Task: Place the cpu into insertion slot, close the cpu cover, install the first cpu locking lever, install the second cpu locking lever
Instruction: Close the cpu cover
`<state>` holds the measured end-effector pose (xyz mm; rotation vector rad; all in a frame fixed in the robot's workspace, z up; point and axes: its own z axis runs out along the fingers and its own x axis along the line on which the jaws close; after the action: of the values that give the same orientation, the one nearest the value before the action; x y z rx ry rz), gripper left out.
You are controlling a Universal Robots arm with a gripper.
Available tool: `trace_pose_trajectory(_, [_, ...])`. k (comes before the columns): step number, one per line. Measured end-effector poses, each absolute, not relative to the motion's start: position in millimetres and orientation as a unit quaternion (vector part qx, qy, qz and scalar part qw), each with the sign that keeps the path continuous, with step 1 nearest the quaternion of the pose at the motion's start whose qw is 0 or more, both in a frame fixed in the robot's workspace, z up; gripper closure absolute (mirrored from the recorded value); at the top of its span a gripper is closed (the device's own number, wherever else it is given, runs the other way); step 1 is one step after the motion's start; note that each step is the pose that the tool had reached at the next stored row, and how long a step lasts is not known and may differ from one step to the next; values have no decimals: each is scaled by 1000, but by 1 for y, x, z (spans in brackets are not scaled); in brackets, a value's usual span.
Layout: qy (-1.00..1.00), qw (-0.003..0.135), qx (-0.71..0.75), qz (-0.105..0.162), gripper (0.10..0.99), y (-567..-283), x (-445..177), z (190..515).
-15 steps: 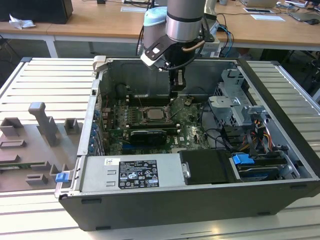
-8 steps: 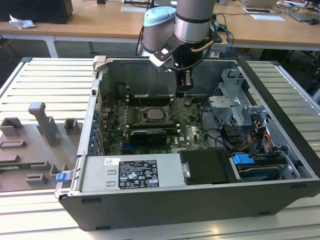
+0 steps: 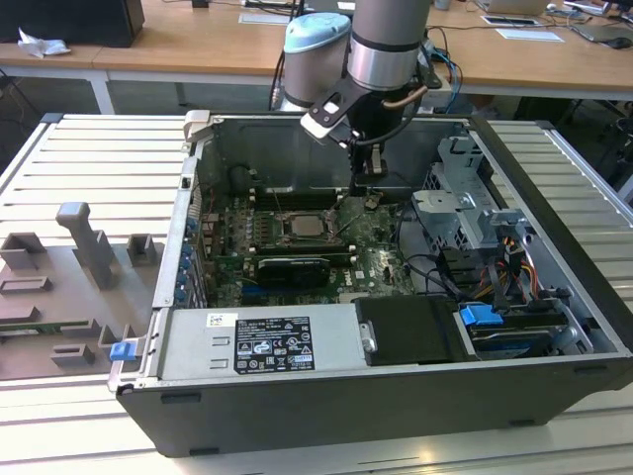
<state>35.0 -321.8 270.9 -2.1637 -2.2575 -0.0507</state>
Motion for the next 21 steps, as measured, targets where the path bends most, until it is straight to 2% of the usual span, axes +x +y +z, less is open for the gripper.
trace_pose_trajectory(12, [-722,11,-692,-12,980,-322,60,266])
trace_pose_trajectory(21, [-722,12,-692,-11,980,-322,50,256])
